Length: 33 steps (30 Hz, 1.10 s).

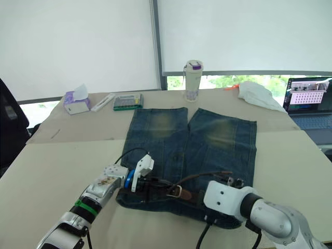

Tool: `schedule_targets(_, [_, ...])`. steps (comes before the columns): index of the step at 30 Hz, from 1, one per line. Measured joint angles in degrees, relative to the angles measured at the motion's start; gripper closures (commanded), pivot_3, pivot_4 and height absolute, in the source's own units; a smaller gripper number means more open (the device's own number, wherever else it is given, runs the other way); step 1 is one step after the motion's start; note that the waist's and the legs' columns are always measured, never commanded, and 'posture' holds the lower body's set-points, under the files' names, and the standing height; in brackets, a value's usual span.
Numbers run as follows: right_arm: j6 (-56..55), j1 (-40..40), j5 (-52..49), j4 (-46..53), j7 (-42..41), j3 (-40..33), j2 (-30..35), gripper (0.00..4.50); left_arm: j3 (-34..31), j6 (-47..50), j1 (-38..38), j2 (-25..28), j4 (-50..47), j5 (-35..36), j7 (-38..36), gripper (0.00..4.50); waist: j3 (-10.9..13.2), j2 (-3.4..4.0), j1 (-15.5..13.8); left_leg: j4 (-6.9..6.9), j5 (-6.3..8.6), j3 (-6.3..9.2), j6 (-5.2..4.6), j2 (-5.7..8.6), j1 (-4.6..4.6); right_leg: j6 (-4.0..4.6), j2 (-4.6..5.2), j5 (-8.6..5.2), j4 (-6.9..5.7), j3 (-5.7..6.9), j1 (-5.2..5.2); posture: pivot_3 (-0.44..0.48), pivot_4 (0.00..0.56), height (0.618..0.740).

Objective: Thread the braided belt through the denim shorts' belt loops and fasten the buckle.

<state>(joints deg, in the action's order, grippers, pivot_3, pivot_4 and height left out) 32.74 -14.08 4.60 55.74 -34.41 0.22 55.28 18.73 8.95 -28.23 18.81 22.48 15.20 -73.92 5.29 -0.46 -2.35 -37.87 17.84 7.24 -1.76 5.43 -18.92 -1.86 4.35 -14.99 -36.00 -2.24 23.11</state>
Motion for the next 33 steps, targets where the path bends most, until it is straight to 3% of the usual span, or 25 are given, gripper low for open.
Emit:
schedule_targets(11, [-0.9, 3.7, -0.8, 1.7, -1.7, -0.7, -3.8, 1.56, -0.6, 0.0, 0.7, 0.1, -0.9, 0.2, 0.0, 4.50, 0.0, 0.01, 0.1, 0.00, 0.00, 0.01, -0.01, 0.00, 0.00, 0.00, 0.00, 0.00, -0.02, -0.01, 0.03, 0.000, 0.150, 0.740])
schedule_targets(16, [-0.4, 0.4, -0.3, 1.7, -3.0, -0.5, -3.7, 1.56, -5.2, 6.5, 2.5, -1.5, -6.2, 6.4, 0.9, 4.50, 0.0, 0.01, 0.0, -0.02, -0.01, 0.06, 0.01, -0.02, -0.10, 0.00, 0.00, 0.00, -0.05, -0.03, 0.10, 0.000, 0.150, 0.740])
schedule_targets(19, [0.6, -1.5, -1.2, 1.4, -4.1, -0.2, -4.6, 1.52, -6.6, 7.4, 2.7, 0.1, -10.6, 7.5, 0.9, 3.77, 0.0, -0.02, 0.3, -0.01, -0.02, 0.02, 0.03, -0.04, -0.05, 0.01, 0.00, 0.00, -0.07, -0.08, 0.10, 0.000, 0.150, 0.740])
schedule_targets(26, [2.9, -1.0, -2.9, -2.0, -4.4, 1.9, -6.6, 1.52, -7.7, 11.1, 6.2, 5.8, -21.1, 7.7, 2.6, 1.38, 0.1, 0.10, 0.5, 0.01, -0.01, 0.01, 0.03, -0.06, -0.03, 0.01, -0.01, 0.01, -0.06, -0.13, 0.10, 0.000, 0.150, 0.740])
schedule_targets(27, [2.8, 0.0, -2.8, -2.7, -4.4, 2.1, -6.6, 1.52, -7.8, 11.6, 6.8, 6.7, -22.3, 7.8, 2.6, 1.38, 0.1, 0.12, 0.6, 0.02, -0.01, 0.02, 0.03, -0.06, -0.03, 0.01, 0.00, 0.01, -0.06, -0.13, 0.10, 0.000, 0.150, 0.740])
schedule_targets(33, [1.5, 3.2, -0.7, -6.9, -4.6, 4.0, -4.9, 3.32, -7.8, 13.3, 7.9, 9.7, -25.4, 7.7, 2.9, 1.36, 0.1, 0.23, 0.2, 0.02, -0.01, 0.03, 0.02, -0.04, -0.06, 0.01, 0.01, 0.00, -0.03, -0.10, 0.10, 0.000, 0.150, 0.740])
